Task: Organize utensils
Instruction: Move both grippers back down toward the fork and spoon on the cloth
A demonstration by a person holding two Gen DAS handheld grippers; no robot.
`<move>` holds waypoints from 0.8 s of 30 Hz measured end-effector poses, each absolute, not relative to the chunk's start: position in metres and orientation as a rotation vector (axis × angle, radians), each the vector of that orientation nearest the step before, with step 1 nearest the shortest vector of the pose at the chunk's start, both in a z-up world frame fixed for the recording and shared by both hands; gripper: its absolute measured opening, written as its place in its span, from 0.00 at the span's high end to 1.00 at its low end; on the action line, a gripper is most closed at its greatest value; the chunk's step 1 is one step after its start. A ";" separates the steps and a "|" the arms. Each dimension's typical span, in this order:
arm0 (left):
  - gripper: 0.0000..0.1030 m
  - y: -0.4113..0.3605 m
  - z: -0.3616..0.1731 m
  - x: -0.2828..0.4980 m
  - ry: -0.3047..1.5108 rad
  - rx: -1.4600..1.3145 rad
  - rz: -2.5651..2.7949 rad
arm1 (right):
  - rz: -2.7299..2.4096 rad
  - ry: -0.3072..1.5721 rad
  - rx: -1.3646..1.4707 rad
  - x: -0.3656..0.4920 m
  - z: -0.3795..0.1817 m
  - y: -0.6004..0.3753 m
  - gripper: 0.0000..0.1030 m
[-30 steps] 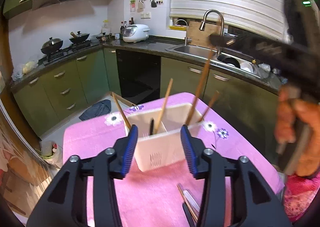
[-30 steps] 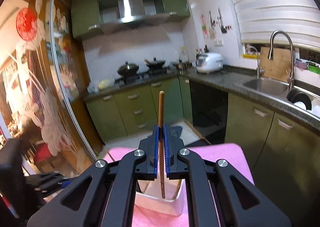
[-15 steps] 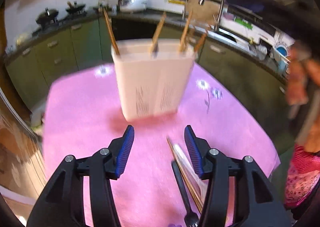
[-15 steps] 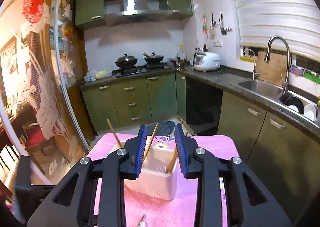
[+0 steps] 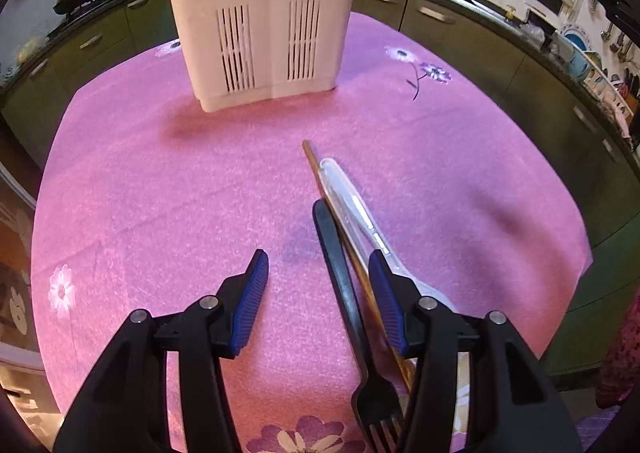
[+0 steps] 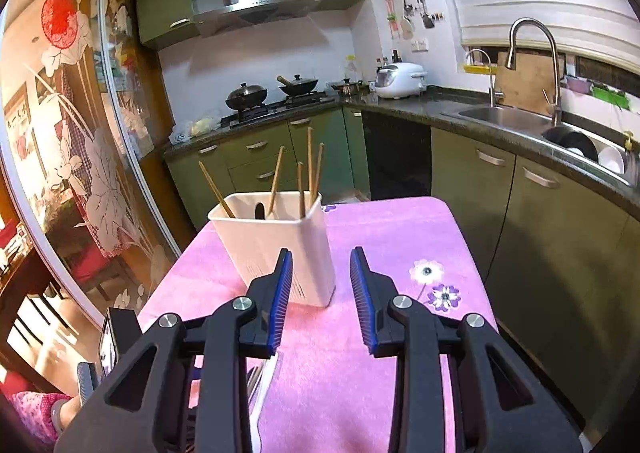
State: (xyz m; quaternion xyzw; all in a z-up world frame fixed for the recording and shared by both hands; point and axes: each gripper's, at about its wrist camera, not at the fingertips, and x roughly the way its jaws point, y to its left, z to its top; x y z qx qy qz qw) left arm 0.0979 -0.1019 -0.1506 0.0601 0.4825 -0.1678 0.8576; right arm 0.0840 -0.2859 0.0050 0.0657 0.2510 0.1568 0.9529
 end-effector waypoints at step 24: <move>0.50 -0.075 -0.157 0.105 1.051 0.153 -0.253 | 0.397 0.838 -0.083 0.110 -0.091 -0.209 0.60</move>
